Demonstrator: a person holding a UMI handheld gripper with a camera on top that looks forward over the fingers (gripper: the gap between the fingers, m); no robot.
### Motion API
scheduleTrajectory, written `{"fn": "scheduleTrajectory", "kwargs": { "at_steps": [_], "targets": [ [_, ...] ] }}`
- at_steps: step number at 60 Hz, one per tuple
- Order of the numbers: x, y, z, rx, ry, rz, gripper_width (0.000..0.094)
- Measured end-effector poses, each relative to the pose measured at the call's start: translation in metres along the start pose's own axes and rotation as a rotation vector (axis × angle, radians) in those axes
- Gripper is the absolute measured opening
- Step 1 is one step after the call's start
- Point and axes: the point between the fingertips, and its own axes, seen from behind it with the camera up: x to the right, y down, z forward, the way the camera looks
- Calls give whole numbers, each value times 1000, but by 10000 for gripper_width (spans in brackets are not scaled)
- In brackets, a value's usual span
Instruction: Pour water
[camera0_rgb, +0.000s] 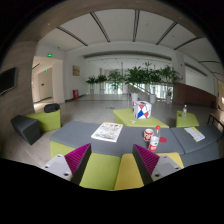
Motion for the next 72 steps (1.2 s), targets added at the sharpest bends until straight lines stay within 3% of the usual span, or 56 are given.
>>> {"fn": "scheduleTrajectory", "kwargs": {
  "at_steps": [10, 28, 42, 59, 67, 72],
  "targets": [
    [38, 27, 18, -42, 51, 2, 856],
    [197, 113, 139, -110, 219, -7, 856],
    [280, 131, 252, -99, 286, 6, 854],
    [312, 132, 363, -110, 300, -25, 816],
    [321, 136, 387, -121, 305, -29, 731],
    [327, 137, 395, -107, 307, 7, 536]
  ]
}}
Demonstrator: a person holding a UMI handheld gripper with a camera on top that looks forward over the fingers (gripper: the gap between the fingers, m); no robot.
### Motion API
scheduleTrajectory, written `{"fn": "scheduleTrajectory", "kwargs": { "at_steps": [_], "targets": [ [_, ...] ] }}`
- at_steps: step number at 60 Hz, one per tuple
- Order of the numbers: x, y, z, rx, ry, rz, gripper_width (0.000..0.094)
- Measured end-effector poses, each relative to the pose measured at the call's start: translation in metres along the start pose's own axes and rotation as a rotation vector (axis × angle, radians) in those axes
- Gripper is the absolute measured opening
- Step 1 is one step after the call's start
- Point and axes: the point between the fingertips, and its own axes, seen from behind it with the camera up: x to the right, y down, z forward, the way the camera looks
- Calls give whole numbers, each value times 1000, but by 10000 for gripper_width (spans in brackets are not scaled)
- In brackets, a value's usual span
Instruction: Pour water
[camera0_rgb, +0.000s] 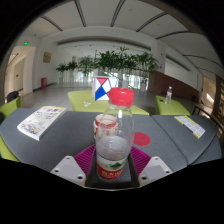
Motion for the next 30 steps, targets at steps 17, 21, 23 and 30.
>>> {"fn": "scheduleTrajectory", "kwargs": {
  "at_steps": [17, 21, 23, 30],
  "targets": [
    [13, -16, -7, 69, 29, 34, 351],
    [28, -23, -9, 70, 51, 20, 353],
    [39, -29, -10, 74, 70, 10, 351],
    [103, -61, -10, 105, 214, -119, 353]
  ]
}}
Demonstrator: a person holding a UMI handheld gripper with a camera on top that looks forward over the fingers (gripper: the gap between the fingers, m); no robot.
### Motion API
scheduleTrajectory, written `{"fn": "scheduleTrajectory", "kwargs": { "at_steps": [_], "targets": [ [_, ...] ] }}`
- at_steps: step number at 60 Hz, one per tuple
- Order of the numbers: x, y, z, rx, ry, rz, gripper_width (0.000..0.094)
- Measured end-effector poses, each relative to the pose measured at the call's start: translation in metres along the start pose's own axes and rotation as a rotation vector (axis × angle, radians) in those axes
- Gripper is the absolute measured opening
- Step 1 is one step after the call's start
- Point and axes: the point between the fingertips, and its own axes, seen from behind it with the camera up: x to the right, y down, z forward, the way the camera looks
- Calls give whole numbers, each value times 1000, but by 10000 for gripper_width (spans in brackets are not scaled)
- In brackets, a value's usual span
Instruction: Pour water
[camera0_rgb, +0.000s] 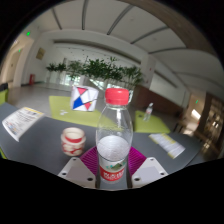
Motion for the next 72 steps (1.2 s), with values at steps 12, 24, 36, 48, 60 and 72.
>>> {"fn": "scheduleTrajectory", "kwargs": {
  "at_steps": [12, 24, 36, 48, 60, 72],
  "targets": [
    [107, -90, 46, 129, 309, -462, 352],
    [104, -192, 75, 313, 523, -1074, 349],
    [9, -201, 109, 484, 549, -1663, 349],
    [-51, -140, 132, 552, 476, -2022, 350],
    [-70, -122, 151, 537, 438, -2091, 350],
    [-65, -157, 127, 587, 435, -1962, 350]
  ]
}}
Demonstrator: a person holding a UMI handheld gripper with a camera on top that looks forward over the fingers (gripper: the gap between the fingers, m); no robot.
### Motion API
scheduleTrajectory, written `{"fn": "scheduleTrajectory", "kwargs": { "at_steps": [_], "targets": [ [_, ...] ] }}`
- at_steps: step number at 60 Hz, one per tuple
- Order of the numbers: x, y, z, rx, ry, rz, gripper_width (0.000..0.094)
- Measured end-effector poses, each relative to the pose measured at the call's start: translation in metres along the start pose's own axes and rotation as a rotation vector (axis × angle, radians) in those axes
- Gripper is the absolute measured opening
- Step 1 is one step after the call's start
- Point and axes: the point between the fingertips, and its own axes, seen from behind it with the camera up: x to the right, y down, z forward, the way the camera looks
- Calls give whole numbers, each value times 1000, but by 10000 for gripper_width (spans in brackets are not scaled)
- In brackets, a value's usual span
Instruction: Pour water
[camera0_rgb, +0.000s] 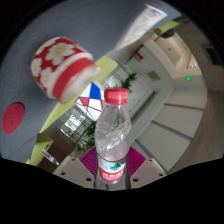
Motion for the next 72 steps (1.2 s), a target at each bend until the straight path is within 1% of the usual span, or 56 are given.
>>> {"fn": "scheduleTrajectory", "kwargs": {
  "at_steps": [4, 5, 10, 13, 14, 15, 18, 19, 22, 23, 24, 25, 26, 27, 30, 31, 33, 35, 36, 38, 42, 44, 50, 59, 60, 61, 62, 67, 70, 72],
  "targets": [
    [24, 15, -2, -30, 19, 137, 351],
    [9, 29, -2, -44, 31, 183, 353],
    [50, 45, -8, -72, 37, 506, 348],
    [51, 56, -10, -91, 37, 710, 350],
    [53, 57, -11, -89, 26, 785, 351],
    [60, 69, -19, -80, 6, 871, 350],
    [65, 75, -23, -89, -29, 1086, 351],
    [65, 76, -24, -92, -45, 1157, 350],
    [56, 55, -19, -106, -89, 1361, 351],
    [54, 71, -28, -101, -118, 1443, 351],
    [50, 68, -29, -103, -144, 1513, 352],
    [45, 47, -19, -113, -165, 1570, 353],
    [40, 64, -30, -118, -195, 1640, 351],
    [32, 44, -21, -136, -211, 1689, 350],
    [11, 38, -24, -185, -276, 1839, 353],
    [2, 58, -39, -196, -299, 1885, 352],
    [-16, 53, -43, -220, -341, 1953, 353],
    [-34, 49, -48, -248, -380, 2005, 353],
    [-42, 27, -38, -264, -396, 2024, 351],
    [-58, 20, -41, -284, -427, 2057, 351],
    [-90, 24, -55, -300, -476, 2094, 350],
    [-100, 13, -56, -308, -501, 2103, 352],
    [-129, -9, -60, -311, -545, 2132, 351],
    [-160, -38, -69, -347, -607, 2145, 354],
    [-164, -40, -73, -352, -613, 2140, 359],
    [-159, -36, -68, -328, -566, 2148, 355],
    [-159, -36, -69, -323, -557, 2143, 351],
    [-161, -35, -73, -345, -550, 2143, 354],
    [-161, -35, -72, -356, -556, 2142, 408],
    [-161, -35, -72, -363, -567, 2136, 481]
  ]
}}
